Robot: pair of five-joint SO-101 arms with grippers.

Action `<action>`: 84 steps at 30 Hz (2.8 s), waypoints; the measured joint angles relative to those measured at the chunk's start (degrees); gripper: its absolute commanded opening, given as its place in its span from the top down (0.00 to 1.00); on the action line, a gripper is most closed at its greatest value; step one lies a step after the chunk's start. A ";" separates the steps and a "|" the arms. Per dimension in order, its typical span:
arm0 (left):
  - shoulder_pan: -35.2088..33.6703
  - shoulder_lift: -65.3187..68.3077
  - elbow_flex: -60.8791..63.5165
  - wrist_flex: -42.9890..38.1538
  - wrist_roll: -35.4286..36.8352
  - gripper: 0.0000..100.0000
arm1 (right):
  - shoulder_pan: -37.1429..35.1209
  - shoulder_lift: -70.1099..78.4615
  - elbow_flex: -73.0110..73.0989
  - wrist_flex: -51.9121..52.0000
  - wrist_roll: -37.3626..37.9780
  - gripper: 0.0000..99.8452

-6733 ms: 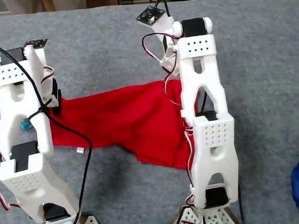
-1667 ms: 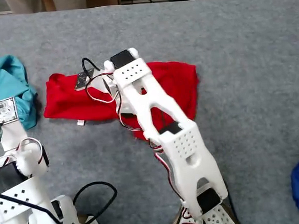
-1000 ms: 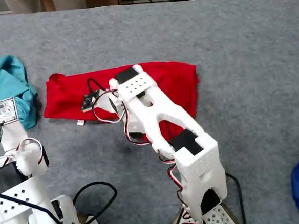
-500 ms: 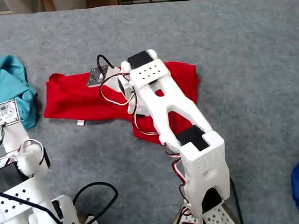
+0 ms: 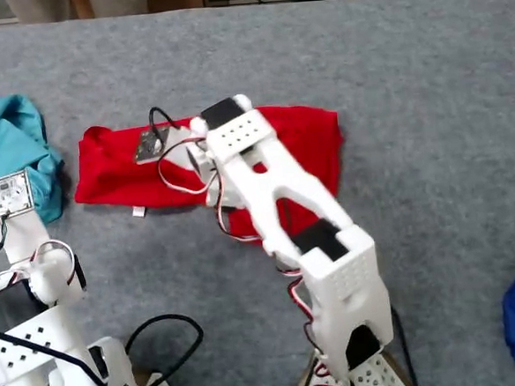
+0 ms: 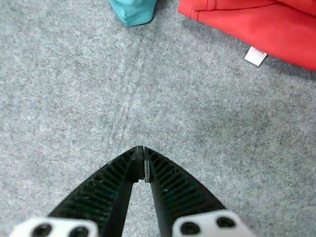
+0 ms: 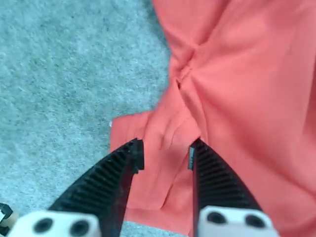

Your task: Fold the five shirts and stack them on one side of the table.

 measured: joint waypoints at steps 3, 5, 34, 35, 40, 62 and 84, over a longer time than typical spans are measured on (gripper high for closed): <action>0.00 0.00 0.00 0.00 0.00 0.98 | -0.09 0.00 0.00 0.00 0.00 0.83; 0.00 0.00 0.00 0.00 0.00 0.98 | -0.09 0.00 0.00 0.00 0.00 0.85; -0.35 0.00 0.00 0.00 -0.09 0.98 | -10.02 0.00 0.00 9.23 -3.08 0.94; -0.35 0.00 0.00 0.00 -0.09 0.98 | -10.20 0.00 0.26 9.23 -3.25 0.91; -0.53 0.00 0.00 0.00 -0.09 0.98 | -11.60 0.00 2.99 10.11 -4.22 0.73; -0.53 0.00 0.00 0.00 0.00 0.98 | 5.63 -10.64 -4.92 11.69 -2.02 0.67; -0.53 0.00 0.00 0.00 0.00 0.98 | 20.31 28.48 -43.16 7.03 3.52 0.71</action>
